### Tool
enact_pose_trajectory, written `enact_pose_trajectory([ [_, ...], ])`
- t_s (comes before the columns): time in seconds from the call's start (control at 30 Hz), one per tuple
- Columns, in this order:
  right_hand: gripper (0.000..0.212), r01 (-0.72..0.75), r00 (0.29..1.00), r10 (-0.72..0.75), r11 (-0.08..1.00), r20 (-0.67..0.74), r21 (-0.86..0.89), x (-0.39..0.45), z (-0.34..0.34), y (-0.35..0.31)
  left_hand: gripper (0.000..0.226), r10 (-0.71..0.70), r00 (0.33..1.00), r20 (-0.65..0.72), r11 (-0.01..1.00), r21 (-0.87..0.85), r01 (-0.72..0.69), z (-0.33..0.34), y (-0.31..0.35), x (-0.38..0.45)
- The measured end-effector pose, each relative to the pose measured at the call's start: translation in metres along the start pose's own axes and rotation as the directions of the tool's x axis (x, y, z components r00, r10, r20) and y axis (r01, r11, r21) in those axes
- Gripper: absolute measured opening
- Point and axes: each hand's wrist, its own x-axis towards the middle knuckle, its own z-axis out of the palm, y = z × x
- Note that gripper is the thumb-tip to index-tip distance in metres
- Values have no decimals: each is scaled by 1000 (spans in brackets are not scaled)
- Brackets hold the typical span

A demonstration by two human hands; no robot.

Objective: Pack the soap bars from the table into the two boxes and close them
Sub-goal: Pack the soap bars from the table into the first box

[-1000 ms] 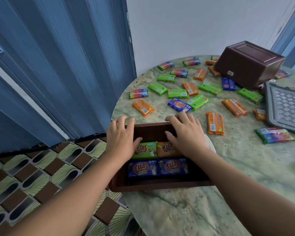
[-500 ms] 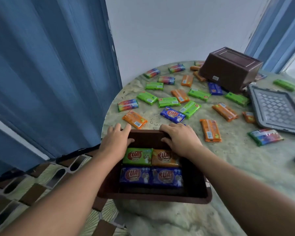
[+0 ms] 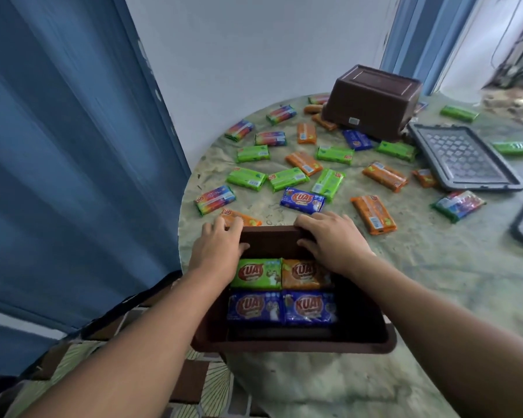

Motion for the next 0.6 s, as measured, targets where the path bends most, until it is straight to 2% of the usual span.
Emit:
enact_pose_trajectory([
  [0.23, 28, 6, 1000, -6, 1000, 21, -4, -2, -2, 0, 47, 24, 1000, -4, 1000, 15, -24, 1, -2, -2],
  [0.3, 33, -2, 999, 2, 1000, 50, -4, -2, -6, -1, 45, 32, 999, 3, 998, -50, -31, -1, -4, -1],
  [0.4, 57, -134, 987, 114, 974, 115, 181, 5, -18, -4, 57, -11, 999, -31, 955, -296, 2, -10, -5, 1],
  [0.47, 64, -250, 967, 213, 896, 141, 367, 18, -28, -4, 65, -9, 996, -84, 918, -397, -25, -16, -4, 11],
  [0.53, 59, -324, 946, 281, 843, 162, 429, 33, -36, 2, 58, 10, 996, -91, 900, -433, -48, -24, -1, 31],
  [0.6, 47, -382, 919, 316, 858, 233, 343, 50, -36, 14, 36, 42, 998, -35, 915, -399, -53, -28, -1, 59],
])
